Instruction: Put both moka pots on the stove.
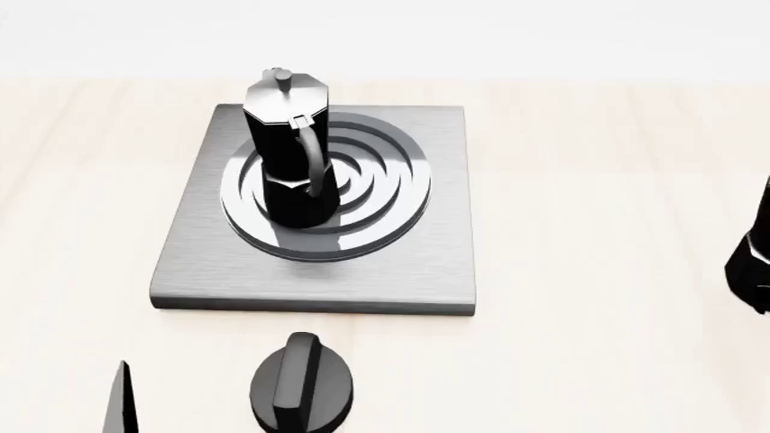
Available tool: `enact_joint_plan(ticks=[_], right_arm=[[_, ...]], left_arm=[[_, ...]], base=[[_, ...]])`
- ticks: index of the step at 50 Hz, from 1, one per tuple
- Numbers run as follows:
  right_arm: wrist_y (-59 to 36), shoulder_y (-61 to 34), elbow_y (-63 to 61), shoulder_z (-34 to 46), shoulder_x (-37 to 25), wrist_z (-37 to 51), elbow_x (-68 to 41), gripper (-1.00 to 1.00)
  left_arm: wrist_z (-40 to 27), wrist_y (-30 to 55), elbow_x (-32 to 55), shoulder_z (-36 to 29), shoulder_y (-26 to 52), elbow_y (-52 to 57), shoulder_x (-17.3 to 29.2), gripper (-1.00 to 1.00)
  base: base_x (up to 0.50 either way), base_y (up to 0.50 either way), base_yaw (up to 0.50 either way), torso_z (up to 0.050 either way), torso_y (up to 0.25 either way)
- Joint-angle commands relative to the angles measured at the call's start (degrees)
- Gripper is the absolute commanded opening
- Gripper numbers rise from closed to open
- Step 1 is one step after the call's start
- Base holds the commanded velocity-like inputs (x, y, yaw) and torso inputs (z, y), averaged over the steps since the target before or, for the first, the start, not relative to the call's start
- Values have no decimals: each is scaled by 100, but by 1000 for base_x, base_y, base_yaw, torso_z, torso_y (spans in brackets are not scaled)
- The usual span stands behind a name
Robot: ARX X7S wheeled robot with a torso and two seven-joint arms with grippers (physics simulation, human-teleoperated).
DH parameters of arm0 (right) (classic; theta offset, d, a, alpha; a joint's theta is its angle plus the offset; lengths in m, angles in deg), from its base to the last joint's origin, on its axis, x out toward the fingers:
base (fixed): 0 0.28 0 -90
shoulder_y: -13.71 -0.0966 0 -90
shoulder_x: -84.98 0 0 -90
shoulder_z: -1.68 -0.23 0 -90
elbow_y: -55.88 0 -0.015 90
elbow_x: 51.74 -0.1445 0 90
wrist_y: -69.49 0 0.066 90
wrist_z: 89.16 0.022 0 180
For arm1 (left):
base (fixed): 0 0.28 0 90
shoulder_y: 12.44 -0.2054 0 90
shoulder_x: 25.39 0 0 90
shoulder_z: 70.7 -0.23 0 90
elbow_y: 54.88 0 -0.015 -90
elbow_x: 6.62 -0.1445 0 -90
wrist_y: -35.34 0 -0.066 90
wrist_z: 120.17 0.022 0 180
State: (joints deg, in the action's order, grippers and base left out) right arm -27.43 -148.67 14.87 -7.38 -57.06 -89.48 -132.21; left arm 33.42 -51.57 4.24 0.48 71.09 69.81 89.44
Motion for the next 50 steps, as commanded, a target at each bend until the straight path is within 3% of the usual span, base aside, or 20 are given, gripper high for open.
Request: enact_joint_plan(ticks=[1, 28, 39, 46, 50], right_arm=[[55, -14, 14, -2, 6, 3, 116, -100], [1475, -367, 316, -335, 502, 154, 625, -100], [1465, -455, -222, -303, 466, 204, 709, -100], [1443, -506, -159, -322, 623, -352, 652, -100], [1413, -566, -711, -395, 425, -520, 535, -100]], left_arm=[[-2, -24, 0, -23, 16, -48, -1, 100], [-43, -18, 34, -21, 19, -26, 33, 100], [-44, -49, 40, -31, 23, -61, 40, 100], [-58, -68, 47, -20, 12, -55, 52, 100], [-58, -82, 51, -29, 15, -74, 48, 100]], base=[[0, 0, 0, 0, 0], [0, 0, 0, 0, 0], [0, 0, 0, 0, 1], [0, 0, 0, 0, 0], [0, 0, 0, 0, 3]])
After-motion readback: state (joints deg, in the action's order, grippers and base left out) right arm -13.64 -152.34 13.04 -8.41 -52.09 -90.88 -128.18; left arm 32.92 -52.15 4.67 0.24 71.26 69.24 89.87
